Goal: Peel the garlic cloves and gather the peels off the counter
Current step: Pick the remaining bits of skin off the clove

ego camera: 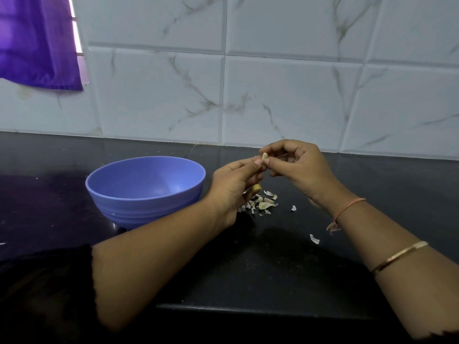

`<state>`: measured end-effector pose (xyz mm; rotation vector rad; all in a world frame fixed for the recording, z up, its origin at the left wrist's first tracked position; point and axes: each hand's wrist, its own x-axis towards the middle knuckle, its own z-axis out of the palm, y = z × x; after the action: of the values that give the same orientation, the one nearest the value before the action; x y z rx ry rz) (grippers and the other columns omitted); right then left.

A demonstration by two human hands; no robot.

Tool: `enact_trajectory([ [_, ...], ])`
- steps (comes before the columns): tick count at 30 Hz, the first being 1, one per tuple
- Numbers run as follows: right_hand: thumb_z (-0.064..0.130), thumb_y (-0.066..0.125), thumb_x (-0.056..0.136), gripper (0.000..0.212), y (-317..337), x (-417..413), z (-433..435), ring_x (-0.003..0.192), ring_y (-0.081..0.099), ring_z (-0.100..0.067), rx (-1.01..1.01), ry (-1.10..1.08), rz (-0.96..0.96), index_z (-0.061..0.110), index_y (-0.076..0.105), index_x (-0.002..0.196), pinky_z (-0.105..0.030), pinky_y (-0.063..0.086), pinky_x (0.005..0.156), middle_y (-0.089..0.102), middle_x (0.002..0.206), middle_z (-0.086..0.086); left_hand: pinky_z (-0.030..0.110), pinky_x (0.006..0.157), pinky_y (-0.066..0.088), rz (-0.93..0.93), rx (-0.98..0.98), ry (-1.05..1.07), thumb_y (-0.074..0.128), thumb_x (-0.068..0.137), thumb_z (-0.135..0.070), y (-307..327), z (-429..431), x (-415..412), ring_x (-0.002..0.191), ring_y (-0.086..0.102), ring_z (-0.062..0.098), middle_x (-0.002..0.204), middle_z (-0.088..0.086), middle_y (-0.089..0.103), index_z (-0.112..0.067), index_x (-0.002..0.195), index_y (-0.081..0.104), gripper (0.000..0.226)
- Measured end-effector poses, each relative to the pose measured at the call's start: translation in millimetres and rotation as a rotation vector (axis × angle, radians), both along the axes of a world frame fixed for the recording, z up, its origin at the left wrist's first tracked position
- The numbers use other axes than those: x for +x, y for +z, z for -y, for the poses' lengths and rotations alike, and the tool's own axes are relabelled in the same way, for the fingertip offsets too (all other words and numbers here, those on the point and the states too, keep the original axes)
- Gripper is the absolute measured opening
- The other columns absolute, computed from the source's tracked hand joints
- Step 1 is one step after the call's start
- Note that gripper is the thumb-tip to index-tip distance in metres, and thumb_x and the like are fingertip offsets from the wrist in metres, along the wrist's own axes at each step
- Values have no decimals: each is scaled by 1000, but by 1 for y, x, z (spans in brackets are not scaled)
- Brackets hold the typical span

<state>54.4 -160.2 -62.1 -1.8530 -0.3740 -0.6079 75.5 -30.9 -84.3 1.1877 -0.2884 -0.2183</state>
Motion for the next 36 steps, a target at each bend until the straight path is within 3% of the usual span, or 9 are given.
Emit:
enact_trajectory([
  [6, -2, 62, 83, 18, 0, 0, 0, 77, 63, -11, -3, 11, -8, 14, 69, 88, -21, 55, 68, 68, 85, -2, 14, 55, 46, -8, -34, 8, 67, 82, -15, 0, 1, 1, 60, 62, -3, 66, -10, 69, -18, 84, 67, 4],
  [13, -1, 62, 82, 10, 0, -1, 0, 74, 64, -8, 28, 2, -12, 5, 66, 89, -19, 55, 66, 67, 83, -5, 13, 54, 48, 13, -55, 47, 70, 79, -14, -1, 0, 2, 62, 64, -1, 72, -6, 68, -18, 87, 67, 9],
  [21, 4, 64, 82, 7, -1, -1, -1, 75, 64, -9, 41, 9, -21, 8, 68, 86, -21, 55, 68, 68, 82, -5, 13, 56, 50, 16, -63, 61, 71, 79, -12, 0, 0, 1, 61, 65, -1, 71, -5, 69, -16, 85, 67, 8],
  [30, 2, 65, 81, 8, 1, -1, -3, 62, 62, -4, 133, -8, -49, 7, 70, 80, -17, 52, 62, 68, 71, -1, 12, 52, 49, 8, -65, 37, 70, 79, -10, 1, 1, 0, 55, 62, -1, 59, -7, 66, -14, 81, 64, 7],
  [36, 1, 64, 81, 9, 1, -1, -4, 59, 60, -6, 157, -3, -61, 7, 71, 79, -17, 52, 62, 66, 66, -4, 17, 60, 50, -9, -79, 6, 68, 81, -17, 0, 1, -1, 58, 63, -1, 62, -7, 68, -14, 84, 64, 5],
])
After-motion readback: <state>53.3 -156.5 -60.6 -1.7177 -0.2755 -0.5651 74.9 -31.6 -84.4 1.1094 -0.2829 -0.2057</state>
